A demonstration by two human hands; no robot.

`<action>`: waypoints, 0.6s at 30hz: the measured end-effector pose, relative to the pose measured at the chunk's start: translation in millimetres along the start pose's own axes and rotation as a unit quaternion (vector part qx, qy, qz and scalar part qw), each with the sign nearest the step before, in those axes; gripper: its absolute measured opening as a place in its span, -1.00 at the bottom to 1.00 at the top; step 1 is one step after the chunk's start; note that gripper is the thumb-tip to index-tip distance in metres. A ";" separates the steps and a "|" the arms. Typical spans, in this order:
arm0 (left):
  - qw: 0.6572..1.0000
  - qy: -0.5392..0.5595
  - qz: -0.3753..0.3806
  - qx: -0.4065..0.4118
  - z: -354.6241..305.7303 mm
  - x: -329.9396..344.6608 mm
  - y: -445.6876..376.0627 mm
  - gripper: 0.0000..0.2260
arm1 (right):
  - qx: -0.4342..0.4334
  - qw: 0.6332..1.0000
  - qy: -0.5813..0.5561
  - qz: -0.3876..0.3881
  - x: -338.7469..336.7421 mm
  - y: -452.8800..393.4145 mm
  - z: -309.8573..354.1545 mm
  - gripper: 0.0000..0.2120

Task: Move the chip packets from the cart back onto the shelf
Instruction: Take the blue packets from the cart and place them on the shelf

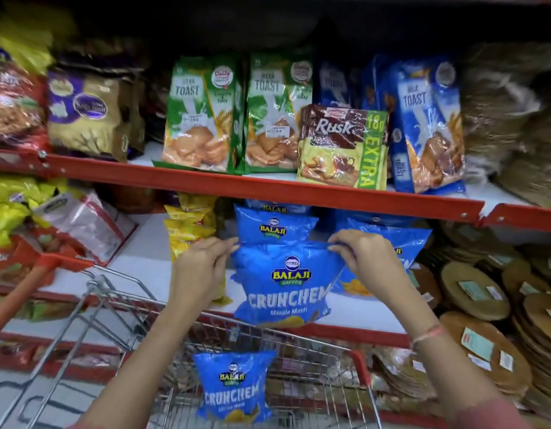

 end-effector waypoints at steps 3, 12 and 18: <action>1.000 -0.019 0.009 0.021 -6.7 14.1 -15.2 -0.66 | 0.024 1.000 0.002 0.005 1.7 -10.1 -14.6 -0.95; 0.993 0.040 0.104 -0.030 15.1 87.6 1.2 -0.77 | 0.115 0.993 0.022 0.034 64.0 4.2 -54.1 -0.83; 0.985 0.086 0.111 -0.103 50.3 92.2 66.1 -0.74 | -0.069 0.996 0.024 -0.044 105.0 38.8 3.4 -0.83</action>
Point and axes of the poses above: each hand's wrist, its own y-axis away from the middle knuckle, its own x-axis out of the palm, z = x × y, the point moved 8 cm from there along -y, towards the middle knuckle, and after that the axes turned 11 degrees about -y, right-handed, at the moved point
